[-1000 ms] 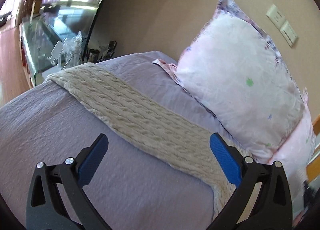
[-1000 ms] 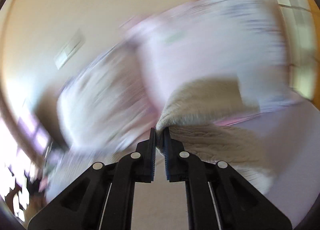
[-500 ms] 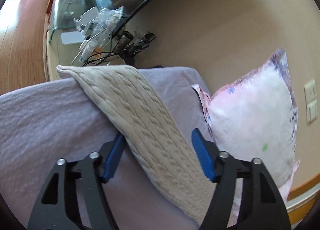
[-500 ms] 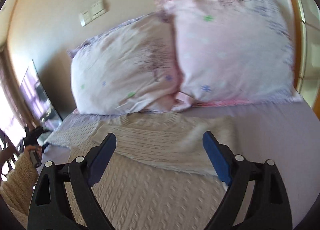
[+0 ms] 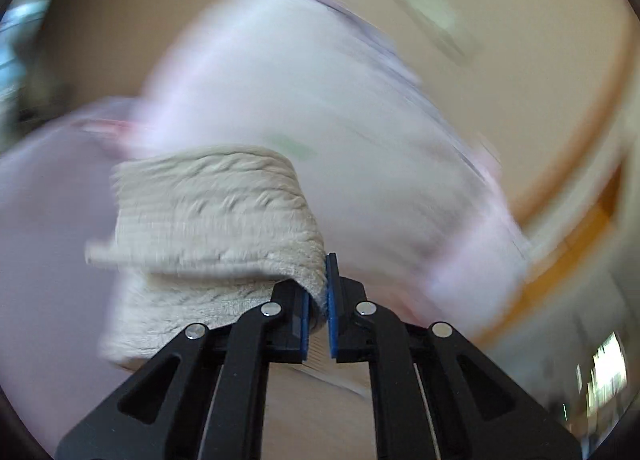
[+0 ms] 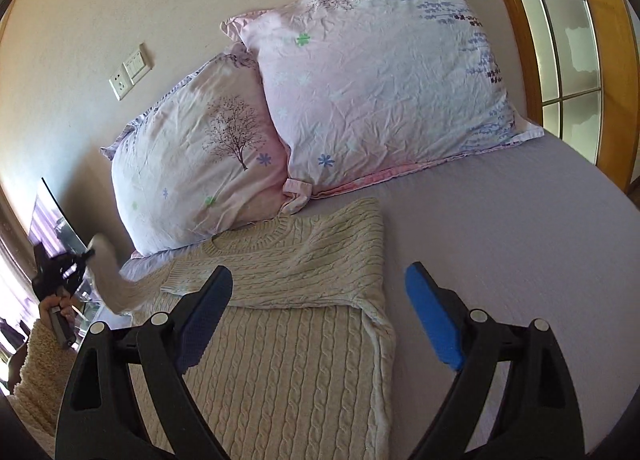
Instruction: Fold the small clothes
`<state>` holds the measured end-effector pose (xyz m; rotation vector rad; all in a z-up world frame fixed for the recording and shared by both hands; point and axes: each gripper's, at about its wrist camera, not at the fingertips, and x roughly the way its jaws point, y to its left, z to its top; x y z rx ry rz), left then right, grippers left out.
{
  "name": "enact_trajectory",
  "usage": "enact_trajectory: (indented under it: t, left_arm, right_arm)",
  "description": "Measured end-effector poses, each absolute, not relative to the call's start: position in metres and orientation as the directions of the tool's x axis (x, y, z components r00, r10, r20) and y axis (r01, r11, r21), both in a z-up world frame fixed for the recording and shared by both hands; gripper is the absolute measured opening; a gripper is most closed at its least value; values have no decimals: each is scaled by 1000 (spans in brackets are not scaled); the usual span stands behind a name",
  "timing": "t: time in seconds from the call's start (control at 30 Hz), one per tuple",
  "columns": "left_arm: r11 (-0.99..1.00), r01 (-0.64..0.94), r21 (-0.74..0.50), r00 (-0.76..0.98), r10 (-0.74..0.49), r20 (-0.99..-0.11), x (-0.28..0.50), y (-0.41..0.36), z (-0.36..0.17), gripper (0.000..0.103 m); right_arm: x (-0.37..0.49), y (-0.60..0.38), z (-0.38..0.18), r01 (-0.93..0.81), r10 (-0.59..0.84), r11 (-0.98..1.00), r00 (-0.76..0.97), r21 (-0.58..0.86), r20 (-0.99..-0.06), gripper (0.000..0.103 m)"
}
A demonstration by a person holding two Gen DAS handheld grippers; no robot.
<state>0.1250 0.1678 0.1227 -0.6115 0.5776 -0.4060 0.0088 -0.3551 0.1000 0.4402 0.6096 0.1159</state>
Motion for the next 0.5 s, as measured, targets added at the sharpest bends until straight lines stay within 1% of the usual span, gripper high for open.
enact_trajectory:
  t: [0.03, 0.07, 0.1, 0.17, 0.2, 0.23, 0.27, 0.3, 0.33, 0.37, 0.43, 0.5]
  left_arm:
    - [726, 294, -621, 693, -610, -385, 125, 123, 126, 13]
    - [695, 396, -601, 597, -691, -406, 121, 75, 125, 22]
    - [668, 464, -582, 518, -738, -433, 115, 41, 122, 26]
    - [647, 539, -539, 431, -762, -484, 93, 6, 113, 31]
    - [645, 556, -524, 420, -762, -493, 80, 5, 110, 34]
    - [648, 561, -515, 425, -759, -493, 69, 11, 108, 41]
    - [652, 562, -509, 434, -756, -489, 52, 24, 106, 52]
    - [658, 559, -505, 444, -752, -488, 38, 39, 105, 55]
    - [672, 548, -499, 460, -740, -491, 18, 59, 101, 63]
    - [684, 534, -497, 473, -728, -496, 4, 76, 97, 67]
    - [711, 483, -511, 499, -703, -506, -34, 118, 82, 71]
    - [725, 433, -536, 512, -687, -516, -67, 151, 64, 72]
  right_arm:
    - [9, -353, 98, 12, 246, 900, 811, 435, -531, 90]
    - [7, -351, 96, 6, 251, 903, 804, 431, -538, 90]
    - [5, -351, 96, 3, 255, 904, 800, 428, -543, 90]
    - [-8, -351, 94, -32, 289, 902, 784, 430, -550, 90]
    - [-18, -352, 93, -54, 306, 903, 777, 426, -551, 90]
    - [-29, -354, 91, -74, 323, 903, 767, 423, -554, 90]
    - [-37, -357, 88, -93, 344, 898, 756, 429, -557, 90]
    - [-46, -359, 84, -112, 373, 889, 740, 444, -560, 90]
    - [-57, -363, 77, -140, 421, 869, 714, 476, -560, 90]
    - [-67, -366, 70, -163, 468, 845, 686, 510, -557, 90]
    - [-87, -370, 52, -188, 562, 787, 613, 588, -556, 90]
    - [-108, -373, 31, -195, 647, 722, 532, 664, -547, 90]
